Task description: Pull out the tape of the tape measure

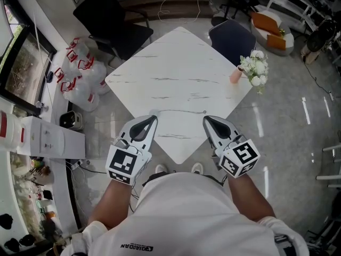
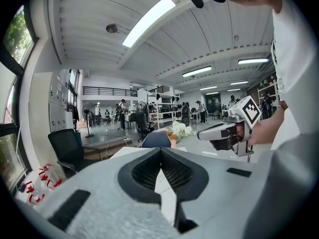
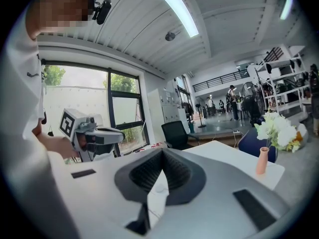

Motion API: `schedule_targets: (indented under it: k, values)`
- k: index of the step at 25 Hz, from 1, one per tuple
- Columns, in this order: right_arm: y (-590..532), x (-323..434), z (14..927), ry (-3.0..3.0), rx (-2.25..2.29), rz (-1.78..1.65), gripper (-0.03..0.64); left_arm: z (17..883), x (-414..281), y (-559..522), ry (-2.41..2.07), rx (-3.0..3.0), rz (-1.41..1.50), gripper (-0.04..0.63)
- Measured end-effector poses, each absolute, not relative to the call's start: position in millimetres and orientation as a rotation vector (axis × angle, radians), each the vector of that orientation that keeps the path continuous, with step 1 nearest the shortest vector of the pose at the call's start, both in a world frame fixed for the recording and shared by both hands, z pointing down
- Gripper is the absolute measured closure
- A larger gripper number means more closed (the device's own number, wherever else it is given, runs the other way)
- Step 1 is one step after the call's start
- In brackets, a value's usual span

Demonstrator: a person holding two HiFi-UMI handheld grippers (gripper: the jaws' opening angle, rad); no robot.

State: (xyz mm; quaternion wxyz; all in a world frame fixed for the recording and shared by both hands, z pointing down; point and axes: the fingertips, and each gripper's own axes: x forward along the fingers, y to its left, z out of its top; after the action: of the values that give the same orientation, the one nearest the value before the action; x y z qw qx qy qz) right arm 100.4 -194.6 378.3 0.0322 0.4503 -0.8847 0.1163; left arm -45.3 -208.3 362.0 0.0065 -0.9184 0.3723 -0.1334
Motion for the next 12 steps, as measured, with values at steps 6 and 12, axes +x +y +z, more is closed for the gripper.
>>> schedule_targets:
  k: [6, 12]
  values:
    - [-195.1, 101.5, 378.4, -2.723, 1.388, 0.360, 0.614, 360.8, -44.5, -208.8, 1.164, -2.870, -0.417, 0.588]
    - [-194.2, 100.7, 381.8, -2.722, 1.380, 0.359, 0.614, 362.9, -44.4, -208.1, 1.164, -2.867, -0.417, 0.588]
